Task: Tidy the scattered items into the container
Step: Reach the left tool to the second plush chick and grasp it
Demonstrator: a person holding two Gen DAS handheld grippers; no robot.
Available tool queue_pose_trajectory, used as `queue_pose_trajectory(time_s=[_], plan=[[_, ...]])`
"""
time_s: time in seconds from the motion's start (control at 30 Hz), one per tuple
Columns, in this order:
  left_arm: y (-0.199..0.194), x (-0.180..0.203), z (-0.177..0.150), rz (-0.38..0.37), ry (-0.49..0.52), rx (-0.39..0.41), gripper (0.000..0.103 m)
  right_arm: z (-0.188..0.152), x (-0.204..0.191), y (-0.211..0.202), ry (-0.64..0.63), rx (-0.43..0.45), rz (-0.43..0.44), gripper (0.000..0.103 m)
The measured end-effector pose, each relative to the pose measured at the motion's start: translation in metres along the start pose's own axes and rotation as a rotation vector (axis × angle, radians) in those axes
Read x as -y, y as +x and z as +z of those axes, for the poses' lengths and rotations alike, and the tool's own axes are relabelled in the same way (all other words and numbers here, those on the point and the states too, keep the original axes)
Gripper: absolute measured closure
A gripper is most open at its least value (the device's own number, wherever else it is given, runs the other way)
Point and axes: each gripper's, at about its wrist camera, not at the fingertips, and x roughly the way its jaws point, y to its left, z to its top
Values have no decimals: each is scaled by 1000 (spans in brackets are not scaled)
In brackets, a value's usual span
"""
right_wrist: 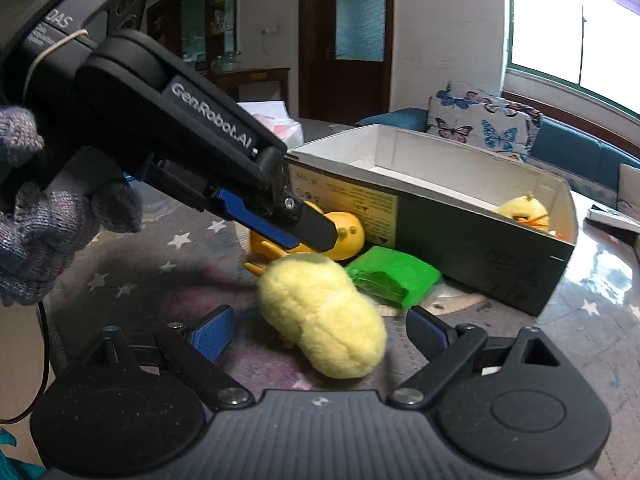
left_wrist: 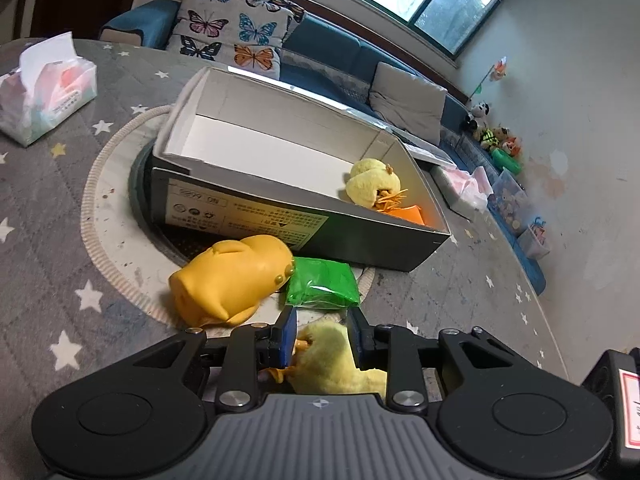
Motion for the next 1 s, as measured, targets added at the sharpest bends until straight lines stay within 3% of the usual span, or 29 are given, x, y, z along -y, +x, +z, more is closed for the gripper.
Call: queue_pose_trajectory(time_s=[0.4, 0.7, 1.0], plan=[[-33, -5, -18, -14, -50, 19, 71, -2, -4, 5, -4, -33, 33, 20], [-20, -12, -24, -42, -122, -13, 71, -7, -10, -2, -28, -46, 59, 22], [-6, -24, -24, -74, -219, -36, 68, 4, 2, 9, 6, -43, 27, 34]])
